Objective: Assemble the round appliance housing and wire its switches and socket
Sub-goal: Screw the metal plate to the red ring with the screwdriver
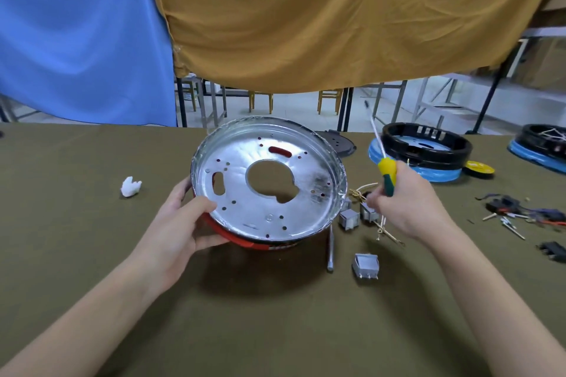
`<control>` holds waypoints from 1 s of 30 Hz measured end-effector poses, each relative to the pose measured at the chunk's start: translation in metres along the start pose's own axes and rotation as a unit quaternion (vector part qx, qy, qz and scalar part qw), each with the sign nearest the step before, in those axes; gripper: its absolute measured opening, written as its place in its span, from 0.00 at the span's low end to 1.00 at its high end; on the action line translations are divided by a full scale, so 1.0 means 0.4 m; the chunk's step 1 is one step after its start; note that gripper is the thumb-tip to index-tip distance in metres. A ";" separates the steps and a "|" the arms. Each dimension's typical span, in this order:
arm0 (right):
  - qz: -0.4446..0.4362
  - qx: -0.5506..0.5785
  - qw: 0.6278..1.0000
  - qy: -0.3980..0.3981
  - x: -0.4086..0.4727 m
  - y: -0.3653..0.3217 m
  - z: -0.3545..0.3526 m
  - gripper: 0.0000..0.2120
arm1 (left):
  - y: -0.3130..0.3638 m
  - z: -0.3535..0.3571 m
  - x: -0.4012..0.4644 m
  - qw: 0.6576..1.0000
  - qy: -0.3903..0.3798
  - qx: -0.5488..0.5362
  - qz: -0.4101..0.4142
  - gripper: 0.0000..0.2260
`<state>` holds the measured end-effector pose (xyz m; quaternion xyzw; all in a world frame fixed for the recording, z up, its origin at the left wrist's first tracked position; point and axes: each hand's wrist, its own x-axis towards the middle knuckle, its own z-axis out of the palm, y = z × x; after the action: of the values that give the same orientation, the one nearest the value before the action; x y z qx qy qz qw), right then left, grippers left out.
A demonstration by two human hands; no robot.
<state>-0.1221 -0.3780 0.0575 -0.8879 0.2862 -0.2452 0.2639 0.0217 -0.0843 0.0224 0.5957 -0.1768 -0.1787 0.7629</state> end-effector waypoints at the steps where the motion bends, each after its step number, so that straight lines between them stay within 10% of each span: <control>1: -0.020 0.059 0.998 0.007 -0.007 -0.014 -0.004 0.09 | 0.003 -0.001 0.001 1.000 0.005 -0.008 0.001 0.20; 8: -0.150 0.248 0.953 -0.088 -0.074 -0.136 0.008 0.20 | 0.009 0.008 -0.007 1.000 -0.003 -0.022 -0.020 0.20; 18: -0.219 0.121 0.910 -0.330 -0.043 -0.245 0.079 0.16 | 0.007 0.014 -0.017 0.999 -0.011 -0.028 -0.019 0.21; 30: -0.190 0.078 0.906 -0.371 -0.042 -0.229 0.089 0.20 | -0.001 0.017 -0.014 1.000 -0.017 -0.023 0.012 0.22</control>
<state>-0.0786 -0.2918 0.0821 -0.9288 -0.0268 0.0346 0.3680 0.0135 -0.0874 0.0232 0.5726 -0.1922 -0.1836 0.7756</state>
